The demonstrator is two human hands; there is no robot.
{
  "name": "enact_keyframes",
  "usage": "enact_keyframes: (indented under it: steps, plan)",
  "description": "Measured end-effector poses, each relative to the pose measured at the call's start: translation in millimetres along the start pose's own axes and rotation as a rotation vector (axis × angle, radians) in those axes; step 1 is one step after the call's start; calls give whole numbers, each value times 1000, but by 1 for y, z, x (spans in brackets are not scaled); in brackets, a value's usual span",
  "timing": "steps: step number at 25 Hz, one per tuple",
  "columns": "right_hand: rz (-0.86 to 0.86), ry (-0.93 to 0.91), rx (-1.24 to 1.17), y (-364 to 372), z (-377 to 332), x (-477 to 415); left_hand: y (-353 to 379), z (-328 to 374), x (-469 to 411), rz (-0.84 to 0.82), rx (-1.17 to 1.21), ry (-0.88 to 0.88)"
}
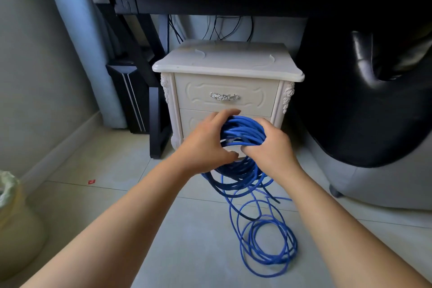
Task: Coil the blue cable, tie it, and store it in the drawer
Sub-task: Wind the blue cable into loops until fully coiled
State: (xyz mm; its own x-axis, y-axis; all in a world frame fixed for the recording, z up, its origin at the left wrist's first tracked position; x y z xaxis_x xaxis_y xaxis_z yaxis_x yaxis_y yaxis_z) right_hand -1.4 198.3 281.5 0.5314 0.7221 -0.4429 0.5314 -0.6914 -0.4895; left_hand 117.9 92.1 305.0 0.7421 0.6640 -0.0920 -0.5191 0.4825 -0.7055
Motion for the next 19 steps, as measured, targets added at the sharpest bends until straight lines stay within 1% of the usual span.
enact_keyframes:
  steps: [1, 3, 6, 8, 10, 13, 16, 19]
  plan:
    - [-14, -36, 34, -3, -4, 2, 0, 6, 1, 16, -122, 30]
    - [-23, -105, 90, -9, -10, 5, -3, 13, 2, 27, -234, 55]
    - [-17, -140, 76, -16, -18, 12, -8, 21, 4, 32, -199, 74]
    - [-16, -138, 41, -17, -27, 16, -10, 17, 8, 63, -91, 43]
    - [-47, -87, -18, -17, -32, 17, -11, 6, 11, 81, 52, -31]
    - [-160, 70, -158, -19, -34, 20, -16, -10, 13, 83, 303, -193]
    - [-197, 244, -374, -21, -37, 17, -22, -15, 7, 82, 538, -309]
    - [-206, 296, -473, -17, -36, 8, -22, -22, -3, 100, 701, -396]
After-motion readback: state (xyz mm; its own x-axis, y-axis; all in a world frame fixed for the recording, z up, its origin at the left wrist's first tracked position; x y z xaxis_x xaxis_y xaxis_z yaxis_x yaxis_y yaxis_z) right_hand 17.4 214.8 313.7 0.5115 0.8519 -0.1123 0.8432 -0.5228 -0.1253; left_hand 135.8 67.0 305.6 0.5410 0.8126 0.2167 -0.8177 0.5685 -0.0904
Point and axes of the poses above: each hand's wrist, its own x-axis away from the middle knuckle, its own y-axis out of the palm, z = x × y, the point moved 2 cm from there along -x, towards the middle knuckle, and after that the axes turned 15 degrees about -y, right-handed, at the moved point
